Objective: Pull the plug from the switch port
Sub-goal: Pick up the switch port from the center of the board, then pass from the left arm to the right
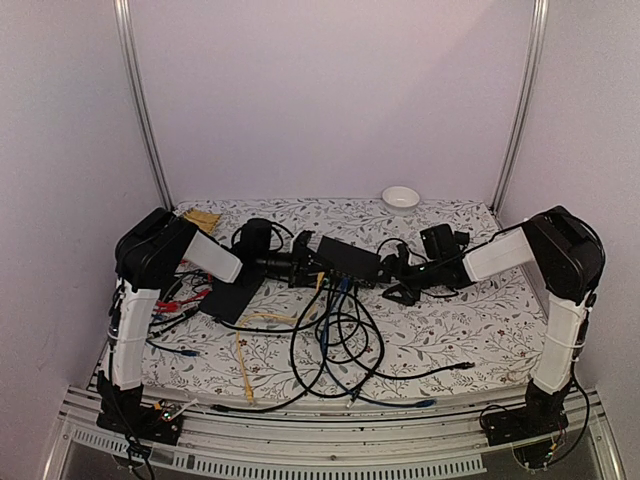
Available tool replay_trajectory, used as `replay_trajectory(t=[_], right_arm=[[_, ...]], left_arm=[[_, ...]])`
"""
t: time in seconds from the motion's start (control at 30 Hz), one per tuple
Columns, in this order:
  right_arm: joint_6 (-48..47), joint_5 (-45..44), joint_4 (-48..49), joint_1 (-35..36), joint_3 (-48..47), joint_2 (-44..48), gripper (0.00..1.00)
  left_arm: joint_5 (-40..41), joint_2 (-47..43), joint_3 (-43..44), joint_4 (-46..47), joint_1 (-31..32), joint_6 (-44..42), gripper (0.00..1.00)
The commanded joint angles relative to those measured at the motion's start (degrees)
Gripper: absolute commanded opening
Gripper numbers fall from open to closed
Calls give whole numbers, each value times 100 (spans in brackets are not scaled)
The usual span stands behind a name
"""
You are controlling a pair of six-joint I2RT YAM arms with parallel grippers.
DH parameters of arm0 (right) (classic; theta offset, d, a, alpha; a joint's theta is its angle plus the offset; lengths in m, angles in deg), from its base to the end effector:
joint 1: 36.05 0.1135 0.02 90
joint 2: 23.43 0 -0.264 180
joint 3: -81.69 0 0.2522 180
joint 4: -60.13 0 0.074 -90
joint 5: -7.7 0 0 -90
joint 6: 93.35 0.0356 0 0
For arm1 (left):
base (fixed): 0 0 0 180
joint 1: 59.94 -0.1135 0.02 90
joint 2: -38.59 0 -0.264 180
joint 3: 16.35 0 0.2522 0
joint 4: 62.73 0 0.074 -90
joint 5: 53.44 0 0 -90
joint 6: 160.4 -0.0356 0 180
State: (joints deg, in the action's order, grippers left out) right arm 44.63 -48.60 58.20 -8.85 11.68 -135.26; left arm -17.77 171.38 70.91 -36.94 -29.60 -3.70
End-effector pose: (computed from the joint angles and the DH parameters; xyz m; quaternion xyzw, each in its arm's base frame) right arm 0.3298 0.1917 0.1188 0.0468 0.8863 0.4405 0.1352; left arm 0.3869 -0.2599 0.0953 0.0226 0.7733 -0.6309 0.0594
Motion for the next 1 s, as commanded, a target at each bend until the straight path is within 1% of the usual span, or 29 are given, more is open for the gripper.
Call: replay_trajectory(t=[0.0, 0.17, 0.5, 0.7, 0.87, 0.93, 0.97], right_arm=[[315, 30, -11, -31, 367, -84, 83], [605, 217, 612, -31, 525, 39, 83], [1197, 529, 1692, -31, 602, 157, 82], [1638, 665, 2360, -30, 477, 40, 80], [1932, 748, 2746, -29, 323, -82, 72], [2045, 791, 2897, -29, 304, -120, 66], [2080, 815, 2966, -30, 300, -146, 59]], left_arm=[[-361, -298, 7, 1704, -39, 878, 18], [-435, -371, -43, 2042, -1, 1201, 18], [-377, -550, -256, 2232, 163, 1311, 18], [-355, -605, -289, 2251, 261, 1328, 18], [-336, -631, -324, 2296, 313, 1350, 17], [-333, -632, -340, 2351, 329, 1384, 17], [-333, -632, -344, 2375, 331, 1401, 17]])
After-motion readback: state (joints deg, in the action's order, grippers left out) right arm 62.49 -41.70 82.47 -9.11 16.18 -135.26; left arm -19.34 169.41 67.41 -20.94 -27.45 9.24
